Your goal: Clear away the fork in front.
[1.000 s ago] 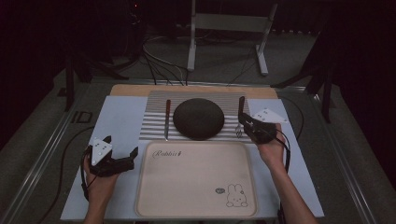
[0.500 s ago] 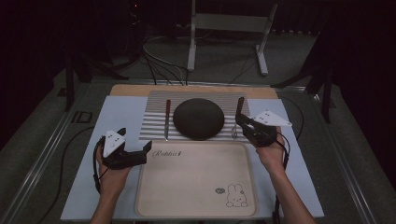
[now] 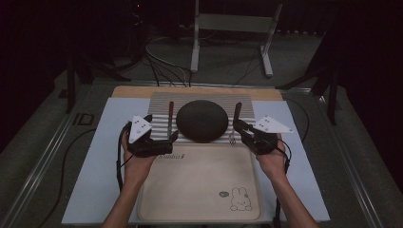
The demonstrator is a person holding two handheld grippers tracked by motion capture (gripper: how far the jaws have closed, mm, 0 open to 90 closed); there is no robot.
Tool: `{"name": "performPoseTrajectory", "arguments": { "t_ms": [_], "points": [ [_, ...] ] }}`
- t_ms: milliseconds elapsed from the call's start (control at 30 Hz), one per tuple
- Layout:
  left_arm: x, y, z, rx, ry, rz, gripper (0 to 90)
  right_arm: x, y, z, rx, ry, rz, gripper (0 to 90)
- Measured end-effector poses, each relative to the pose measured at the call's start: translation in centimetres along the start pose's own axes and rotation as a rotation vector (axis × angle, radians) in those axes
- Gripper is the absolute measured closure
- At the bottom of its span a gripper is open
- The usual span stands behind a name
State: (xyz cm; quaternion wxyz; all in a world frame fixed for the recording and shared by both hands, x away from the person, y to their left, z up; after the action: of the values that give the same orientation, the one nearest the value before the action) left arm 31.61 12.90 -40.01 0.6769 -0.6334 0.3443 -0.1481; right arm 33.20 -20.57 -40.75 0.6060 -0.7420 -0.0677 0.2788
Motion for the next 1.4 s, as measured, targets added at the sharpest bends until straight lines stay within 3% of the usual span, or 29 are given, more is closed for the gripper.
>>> {"name": "performPoseTrajectory", "arguments": {
  "t_ms": [300, 367, 600, 900, 1000, 1100, 1233, 1400],
  "points": [
    [2.4, -2.0, -1.4, 0.014, 0.06, -0.018, 2.7, 0.0, -0.2, 1.4, -0.016, -0.036, -0.006, 77.9],
    [3.3, -2.5, -1.9, 0.007, 0.092, -0.022, 4.2, 0.1, -0.2, 1.8, -0.018, -0.043, -0.004, 77.9],
    [5.2, -2.9, -3.3, -0.01, 0.169, -0.012, 10.0, 0.2, -0.2, 2.8, -0.026, -0.065, -0.002, 77.9],
    [6.6, -3.3, -4.5, -0.009, 0.218, -0.003, 18.1, 0.8, 0.0, 3.5, -0.021, -0.086, 0.01, 77.8],
    [7.0, -3.5, -5.2, 0.006, 0.224, 0.007, 24.6, 1.0, 0.0, 3.8, -0.017, -0.097, 0.014, 77.9],
    [7.7, -3.6, -6.3, 0.032, 0.212, 0.028, 36.9, 1.3, 0.0, 4.1, 0.001, -0.12, 0.02, 77.9],
    [8.2, -3.6, -6.7, 0.037, 0.231, 0.037, 51.3, 1.4, 0.0, 4.2, 0.01, -0.132, 0.022, 77.9],
    [8.8, -3.3, -7.3, 0.039, 0.229, 0.062, 62.1, 1.4, -0.1, 4.5, 0.026, -0.144, 0.023, 77.9]
  ]
}}
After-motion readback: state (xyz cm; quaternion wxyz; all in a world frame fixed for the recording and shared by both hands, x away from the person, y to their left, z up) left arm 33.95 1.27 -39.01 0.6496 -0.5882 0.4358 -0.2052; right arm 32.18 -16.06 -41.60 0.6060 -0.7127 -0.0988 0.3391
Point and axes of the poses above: each handheld gripper's, and its own axes: x roughly forward along the jaws, y roughly out of its underside, z roughly to its left, the point moved 1 cm from there along x, roughly forward along the jaws, and after that the axes turned 8 degrees about y, right-handed, at the moved point
